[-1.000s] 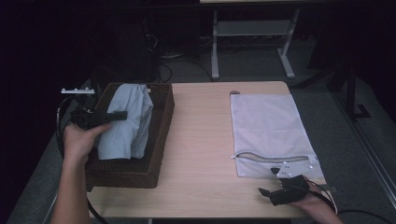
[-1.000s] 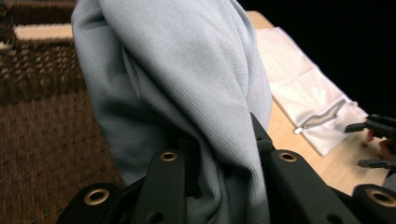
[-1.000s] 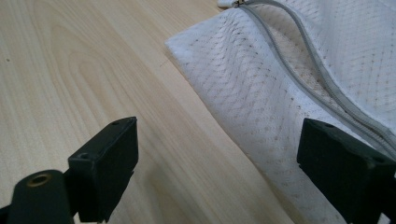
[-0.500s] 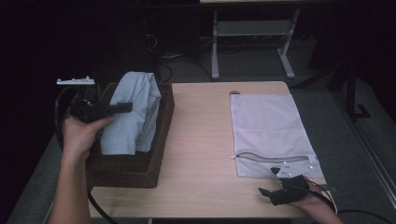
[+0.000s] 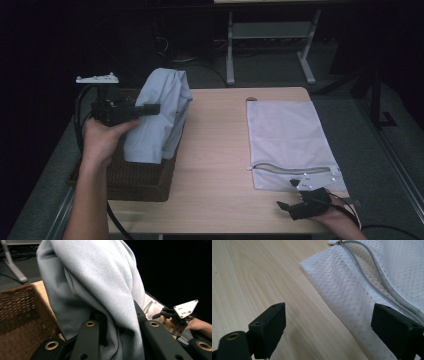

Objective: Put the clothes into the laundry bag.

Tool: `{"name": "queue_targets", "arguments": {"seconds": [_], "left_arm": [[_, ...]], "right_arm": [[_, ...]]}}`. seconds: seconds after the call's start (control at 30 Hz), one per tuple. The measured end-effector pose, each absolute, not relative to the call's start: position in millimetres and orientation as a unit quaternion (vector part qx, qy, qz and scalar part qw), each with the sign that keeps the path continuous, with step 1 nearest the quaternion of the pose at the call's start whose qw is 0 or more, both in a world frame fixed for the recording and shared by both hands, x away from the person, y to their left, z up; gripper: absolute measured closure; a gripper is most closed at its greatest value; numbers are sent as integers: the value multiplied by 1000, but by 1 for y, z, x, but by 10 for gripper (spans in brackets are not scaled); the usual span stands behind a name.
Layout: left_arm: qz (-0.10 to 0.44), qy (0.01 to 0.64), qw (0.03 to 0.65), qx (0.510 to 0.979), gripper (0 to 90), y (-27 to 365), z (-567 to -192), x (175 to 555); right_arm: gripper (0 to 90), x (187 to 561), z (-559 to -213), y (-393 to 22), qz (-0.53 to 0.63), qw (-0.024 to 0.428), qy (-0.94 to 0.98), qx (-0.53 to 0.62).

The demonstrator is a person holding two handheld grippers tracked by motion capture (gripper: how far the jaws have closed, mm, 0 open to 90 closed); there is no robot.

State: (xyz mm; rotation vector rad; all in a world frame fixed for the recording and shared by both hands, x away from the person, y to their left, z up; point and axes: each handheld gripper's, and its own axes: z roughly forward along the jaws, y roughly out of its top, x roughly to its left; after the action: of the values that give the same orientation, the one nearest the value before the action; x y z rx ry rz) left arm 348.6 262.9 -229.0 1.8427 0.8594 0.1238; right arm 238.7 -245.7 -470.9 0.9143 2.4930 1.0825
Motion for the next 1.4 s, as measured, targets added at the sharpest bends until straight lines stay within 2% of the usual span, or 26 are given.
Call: {"name": "queue_targets", "arguments": {"seconds": [0.7, 1.4], "left_arm": [[14, 320, 514, 796, 742, 195, -242, 362], [-16, 332, 446, 831, 740, 149, -303, 385]], "right_arm": [[119, 238, -470, -246, 376, 137, 861, 314], [119, 237, -470, -246, 376, 137, 861, 314]]}}
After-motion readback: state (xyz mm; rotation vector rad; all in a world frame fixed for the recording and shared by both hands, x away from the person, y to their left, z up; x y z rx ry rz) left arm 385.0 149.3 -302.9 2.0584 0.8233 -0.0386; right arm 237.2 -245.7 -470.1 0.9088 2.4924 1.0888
